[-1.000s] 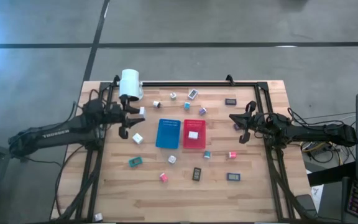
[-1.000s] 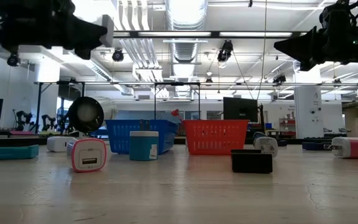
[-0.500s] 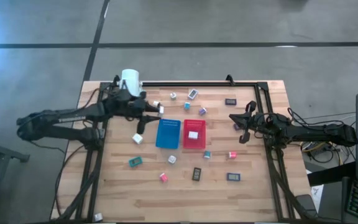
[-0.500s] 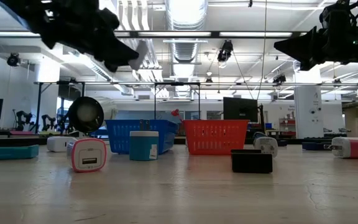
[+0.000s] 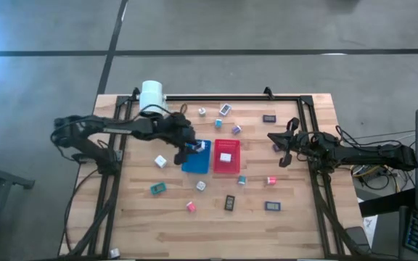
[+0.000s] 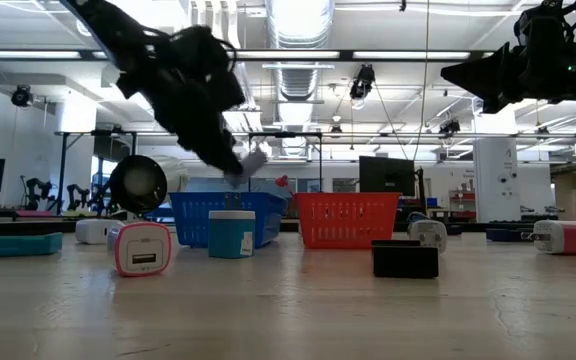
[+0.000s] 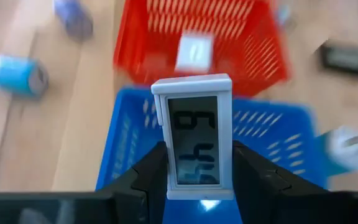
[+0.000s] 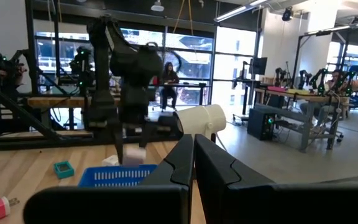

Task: Pick & Place Office items
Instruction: Put the white digital clock into the blue bin

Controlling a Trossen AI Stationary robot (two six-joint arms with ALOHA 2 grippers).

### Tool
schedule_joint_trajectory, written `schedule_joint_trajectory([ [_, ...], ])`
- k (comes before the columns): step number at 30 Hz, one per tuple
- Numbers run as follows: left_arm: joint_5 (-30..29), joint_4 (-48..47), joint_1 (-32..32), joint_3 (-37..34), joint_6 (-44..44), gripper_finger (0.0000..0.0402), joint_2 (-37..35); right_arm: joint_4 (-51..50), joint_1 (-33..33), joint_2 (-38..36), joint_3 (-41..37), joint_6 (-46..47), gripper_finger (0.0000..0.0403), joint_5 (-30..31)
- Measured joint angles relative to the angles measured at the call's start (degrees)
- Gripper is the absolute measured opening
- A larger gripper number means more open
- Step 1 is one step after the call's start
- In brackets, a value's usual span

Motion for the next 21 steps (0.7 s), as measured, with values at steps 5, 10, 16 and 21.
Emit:
schedule_joint_trajectory([
  [5, -1.7, -1.6, -0.5, 1.7, -0.2, 0.0143, 4.7, 0.0, 0.0, 0.0, 0.0, 0.0, 0.0008, 0.0],
  [10, -1.8, -1.7, -1.7, 1.6, -0.7, 0.0143, 5.7, 0.0, 0.0, 0.0, 0.0, 0.0, 0.0008, 0.0],
  [16, -7.0, -5.1, -2.6, 1.6, -0.8, 0.0143, 5.7, 0.0, 0.0, 0.0, 0.0, 0.6, 0.0008, 0.0],
  [21, -8.1, -5.0, -2.6, 1.5, 0.1, 0.0143, 6.0, 0.0, 0.0, 0.0, 0.0, 1.1, 0.0008, 0.0],
])
